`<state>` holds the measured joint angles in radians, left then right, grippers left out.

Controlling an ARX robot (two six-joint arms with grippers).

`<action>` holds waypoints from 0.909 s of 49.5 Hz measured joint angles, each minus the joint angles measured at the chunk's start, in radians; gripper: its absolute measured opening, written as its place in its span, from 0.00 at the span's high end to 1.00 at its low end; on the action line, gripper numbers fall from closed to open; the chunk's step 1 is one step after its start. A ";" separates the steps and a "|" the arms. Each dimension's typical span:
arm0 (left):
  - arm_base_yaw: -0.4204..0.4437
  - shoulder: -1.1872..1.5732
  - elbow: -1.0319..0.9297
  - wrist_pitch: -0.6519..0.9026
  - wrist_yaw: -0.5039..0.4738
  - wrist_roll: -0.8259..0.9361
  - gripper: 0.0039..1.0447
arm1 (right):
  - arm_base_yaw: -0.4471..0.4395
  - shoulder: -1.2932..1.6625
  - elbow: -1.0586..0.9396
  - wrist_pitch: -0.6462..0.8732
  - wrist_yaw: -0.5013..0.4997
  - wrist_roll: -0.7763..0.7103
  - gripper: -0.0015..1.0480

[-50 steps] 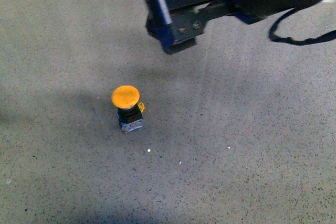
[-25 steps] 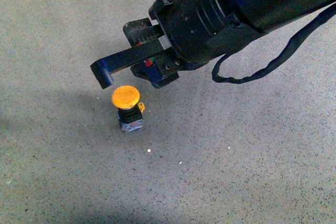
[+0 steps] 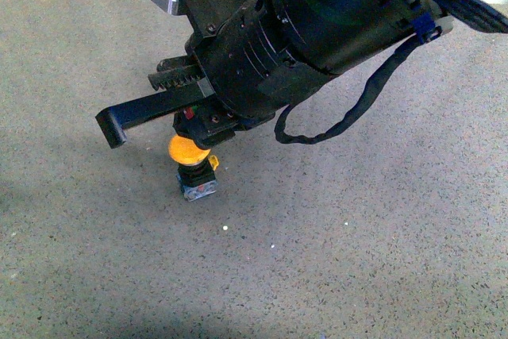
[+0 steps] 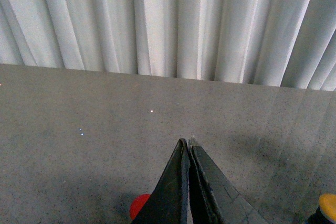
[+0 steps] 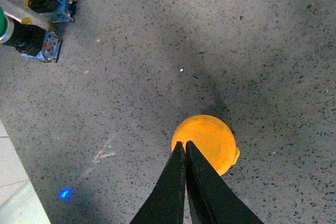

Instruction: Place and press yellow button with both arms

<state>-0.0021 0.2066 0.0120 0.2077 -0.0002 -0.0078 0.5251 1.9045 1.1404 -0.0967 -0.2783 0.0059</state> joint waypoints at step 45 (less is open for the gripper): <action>0.001 -0.190 0.000 -0.208 0.000 0.000 0.99 | -0.018 0.085 0.039 -0.029 0.013 0.021 0.99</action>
<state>-0.0013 0.0166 0.0124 -0.0002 -0.0002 -0.0078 0.5076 1.9896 1.1793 -0.1253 -0.2653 0.0269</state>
